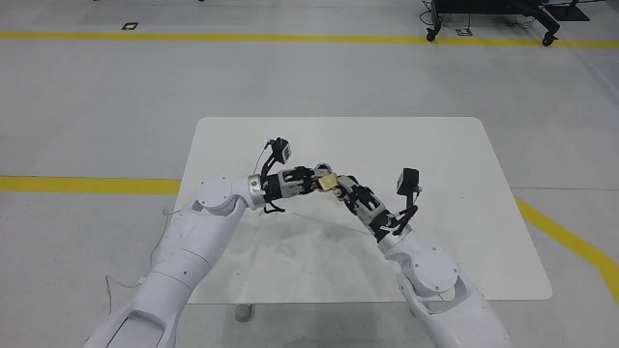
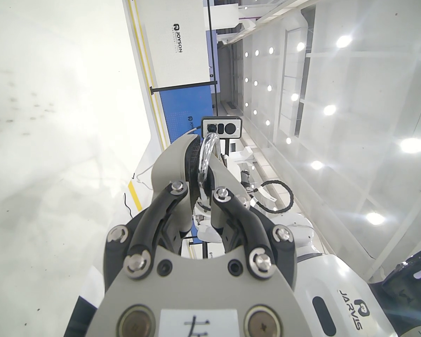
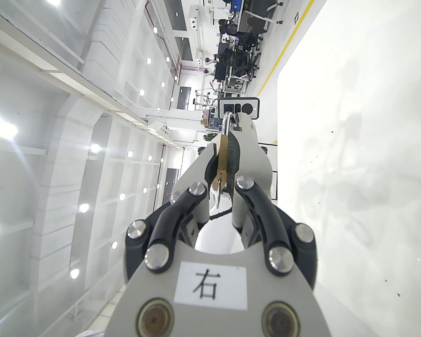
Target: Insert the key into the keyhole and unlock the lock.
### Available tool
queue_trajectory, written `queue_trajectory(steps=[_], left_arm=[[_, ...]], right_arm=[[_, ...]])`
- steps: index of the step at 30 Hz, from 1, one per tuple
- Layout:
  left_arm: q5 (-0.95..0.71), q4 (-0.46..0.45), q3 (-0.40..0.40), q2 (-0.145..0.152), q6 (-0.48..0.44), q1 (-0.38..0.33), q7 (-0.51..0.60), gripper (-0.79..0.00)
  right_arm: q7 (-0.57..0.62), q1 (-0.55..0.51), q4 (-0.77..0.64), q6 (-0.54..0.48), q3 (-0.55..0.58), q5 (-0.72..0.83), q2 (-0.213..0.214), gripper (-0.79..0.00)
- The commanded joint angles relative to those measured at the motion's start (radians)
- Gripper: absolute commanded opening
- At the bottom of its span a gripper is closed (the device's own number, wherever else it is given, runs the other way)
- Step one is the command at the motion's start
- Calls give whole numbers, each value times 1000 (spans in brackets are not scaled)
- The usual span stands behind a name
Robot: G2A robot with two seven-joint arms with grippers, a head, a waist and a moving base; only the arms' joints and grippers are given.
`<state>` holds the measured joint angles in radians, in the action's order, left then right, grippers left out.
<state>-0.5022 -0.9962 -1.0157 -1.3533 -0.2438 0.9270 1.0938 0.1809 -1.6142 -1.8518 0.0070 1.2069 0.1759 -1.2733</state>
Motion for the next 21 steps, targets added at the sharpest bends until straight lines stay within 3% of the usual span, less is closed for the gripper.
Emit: queue_trajectory(steps=[1, 17, 21], left_arm=[[-14, -1, 6, -1, 16, -1, 34, 0], [-51, 18, 6, -1, 26, -13, 72, 0], [-59, 20, 2, -1, 25, -15, 70, 0]], right_arm=[[-1, 0, 1, -3, 3, 6, 0, -785], [26, -11, 9, -16, 61, 76, 3, -785], [-22, 9, 47, 26, 89, 53, 4, -785]])
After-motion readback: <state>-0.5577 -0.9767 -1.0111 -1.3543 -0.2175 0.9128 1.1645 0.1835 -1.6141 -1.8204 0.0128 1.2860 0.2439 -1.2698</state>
